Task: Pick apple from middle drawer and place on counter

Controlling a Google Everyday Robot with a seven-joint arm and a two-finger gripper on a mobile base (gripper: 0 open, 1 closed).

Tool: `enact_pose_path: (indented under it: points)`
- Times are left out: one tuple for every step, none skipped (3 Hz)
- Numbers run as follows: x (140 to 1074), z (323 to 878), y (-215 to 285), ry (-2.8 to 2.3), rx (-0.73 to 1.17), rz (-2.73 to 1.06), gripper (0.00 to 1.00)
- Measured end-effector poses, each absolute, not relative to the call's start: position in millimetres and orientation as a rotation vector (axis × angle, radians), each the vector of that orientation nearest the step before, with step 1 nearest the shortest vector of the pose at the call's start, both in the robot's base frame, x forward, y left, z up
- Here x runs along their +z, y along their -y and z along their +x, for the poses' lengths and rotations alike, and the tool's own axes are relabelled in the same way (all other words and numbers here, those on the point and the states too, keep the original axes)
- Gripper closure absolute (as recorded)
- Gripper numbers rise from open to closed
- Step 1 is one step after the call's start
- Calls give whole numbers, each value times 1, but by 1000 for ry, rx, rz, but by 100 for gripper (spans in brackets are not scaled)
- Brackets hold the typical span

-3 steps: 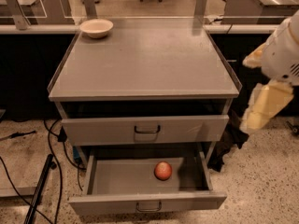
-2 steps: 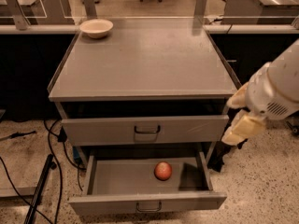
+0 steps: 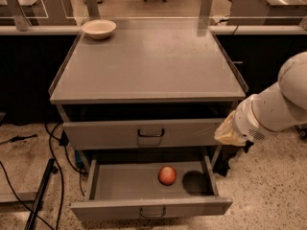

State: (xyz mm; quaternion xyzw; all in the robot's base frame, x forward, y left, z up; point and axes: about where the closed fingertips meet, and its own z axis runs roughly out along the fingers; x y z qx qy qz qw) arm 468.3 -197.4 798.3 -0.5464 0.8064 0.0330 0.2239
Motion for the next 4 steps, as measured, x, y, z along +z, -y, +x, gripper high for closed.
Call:
enact_pose_path:
  points:
    - [798,468,197,-2225,91,-1508,100]
    - [782,470,200,-2224,63,-1528,100]
    - [738,474,212,-2223,37,-1522,100]
    - [685,486,219,-2196,53,-1453,100]
